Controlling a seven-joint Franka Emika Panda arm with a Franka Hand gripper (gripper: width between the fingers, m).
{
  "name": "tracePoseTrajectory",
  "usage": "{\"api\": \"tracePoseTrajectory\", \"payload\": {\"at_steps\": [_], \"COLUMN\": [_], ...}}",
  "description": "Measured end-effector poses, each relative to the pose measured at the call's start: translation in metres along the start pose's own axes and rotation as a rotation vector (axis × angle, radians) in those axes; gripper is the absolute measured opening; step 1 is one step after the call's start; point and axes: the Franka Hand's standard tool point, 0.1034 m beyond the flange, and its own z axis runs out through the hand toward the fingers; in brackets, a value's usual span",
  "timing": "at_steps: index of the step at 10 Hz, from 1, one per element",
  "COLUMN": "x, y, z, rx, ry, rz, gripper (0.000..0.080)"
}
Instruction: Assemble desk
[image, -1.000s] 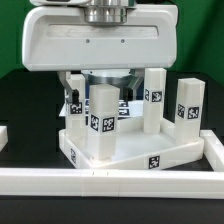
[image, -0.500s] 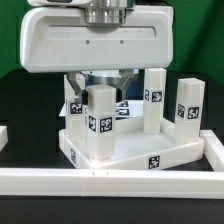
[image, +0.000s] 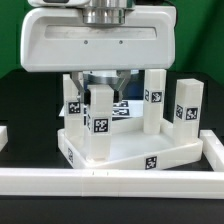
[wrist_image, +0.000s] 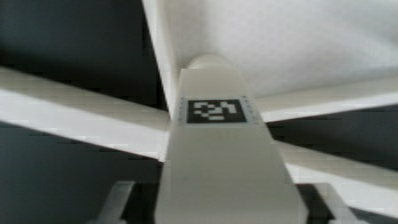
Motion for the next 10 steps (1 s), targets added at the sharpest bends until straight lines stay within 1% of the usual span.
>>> {"api": "tracePoseTrajectory", "payload": {"at_steps": [3, 4, 5, 8, 10], "x": [-0.0001, -0.0005, -0.0007, -0.0008, -0.0005], "y": [0.0002, 0.0024, 0.0031, 0.0043, 0.0022], "z": [0.0001, 0.0002, 0.0013, 0.0020, 0.0022], "rx": [0.001, 0.015, 0.021, 0.028, 0.031], "ry": [0.000, 0.002, 0.002, -0.002, -0.006], "rz": [0.171, 0.317, 0.437, 0.808, 1.010], "gripper": [0.0288, 0.0289, 0.0289, 0.0290, 0.0290]}}
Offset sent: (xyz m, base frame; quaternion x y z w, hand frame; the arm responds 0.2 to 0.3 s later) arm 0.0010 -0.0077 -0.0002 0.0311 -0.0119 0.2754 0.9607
